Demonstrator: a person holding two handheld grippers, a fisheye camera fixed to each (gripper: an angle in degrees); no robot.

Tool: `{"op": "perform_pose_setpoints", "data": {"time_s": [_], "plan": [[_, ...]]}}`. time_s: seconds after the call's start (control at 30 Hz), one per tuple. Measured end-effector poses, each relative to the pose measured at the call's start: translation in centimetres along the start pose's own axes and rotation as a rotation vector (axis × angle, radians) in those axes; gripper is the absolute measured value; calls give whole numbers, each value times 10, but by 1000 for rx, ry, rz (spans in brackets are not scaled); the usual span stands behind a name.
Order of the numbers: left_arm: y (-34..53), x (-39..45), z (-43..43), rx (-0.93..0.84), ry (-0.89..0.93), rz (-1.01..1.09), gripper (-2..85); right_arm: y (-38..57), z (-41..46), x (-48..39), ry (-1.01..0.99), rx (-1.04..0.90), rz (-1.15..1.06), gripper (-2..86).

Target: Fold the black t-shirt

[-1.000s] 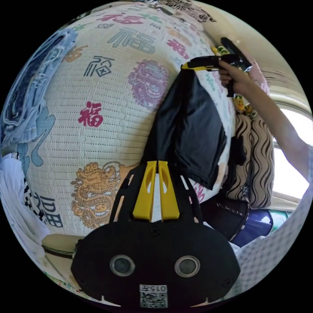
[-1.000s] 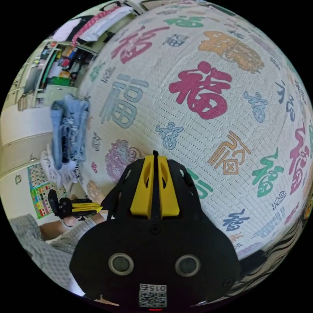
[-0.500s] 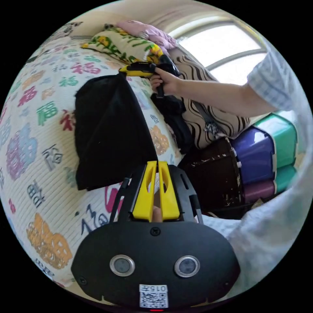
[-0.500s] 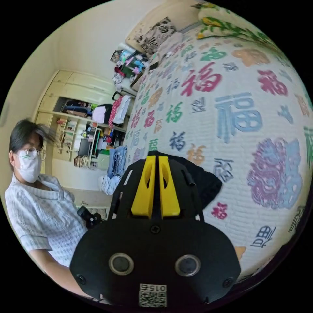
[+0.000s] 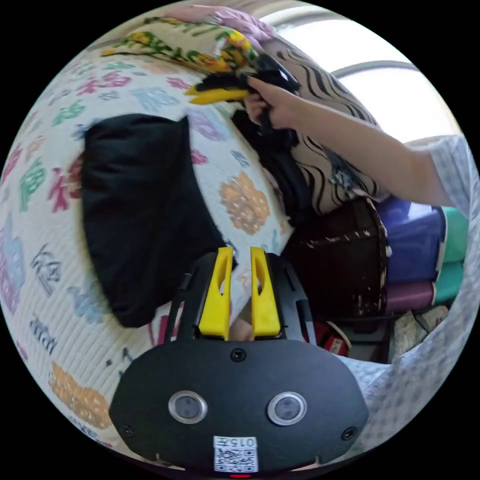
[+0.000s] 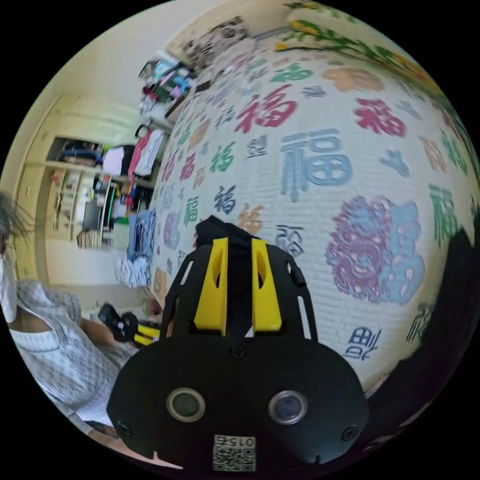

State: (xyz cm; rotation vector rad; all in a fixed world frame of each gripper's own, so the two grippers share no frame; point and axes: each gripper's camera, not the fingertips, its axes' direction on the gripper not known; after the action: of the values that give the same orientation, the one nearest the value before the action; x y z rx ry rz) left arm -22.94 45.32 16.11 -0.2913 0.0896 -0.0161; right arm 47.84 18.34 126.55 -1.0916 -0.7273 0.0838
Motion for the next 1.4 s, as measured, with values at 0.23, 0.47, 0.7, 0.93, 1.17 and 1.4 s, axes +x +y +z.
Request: {"op": "perform_pose_setpoints", "data": {"time_s": [0.23, 0.47, 0.7, 0.93, 1.17, 1.4], "plan": [[19, -82, 24, -118, -181, -276, 62, -102, 114, -33, -132, -413, -47, 102], [27, -88, 79, -215, -175, -284, 52, -122, 137, -22, -94, -492, 22, 10], [23, -105, 104, -204, -146, -293, 35, -109, 138, -45, 103, -455, -63, -5], [15, -120, 125, -209, -135, -285, 29, -68, 127, -44, 135, -311, -6, 15], [-2, -124, 102, -149, -115, -205, 48, 102, 60, -60, 72, -114, 88, 57], [-50, -137, 117, -144, -162, -102, 49, 295, 140, -36, -64, -231, 469, 61]]}}
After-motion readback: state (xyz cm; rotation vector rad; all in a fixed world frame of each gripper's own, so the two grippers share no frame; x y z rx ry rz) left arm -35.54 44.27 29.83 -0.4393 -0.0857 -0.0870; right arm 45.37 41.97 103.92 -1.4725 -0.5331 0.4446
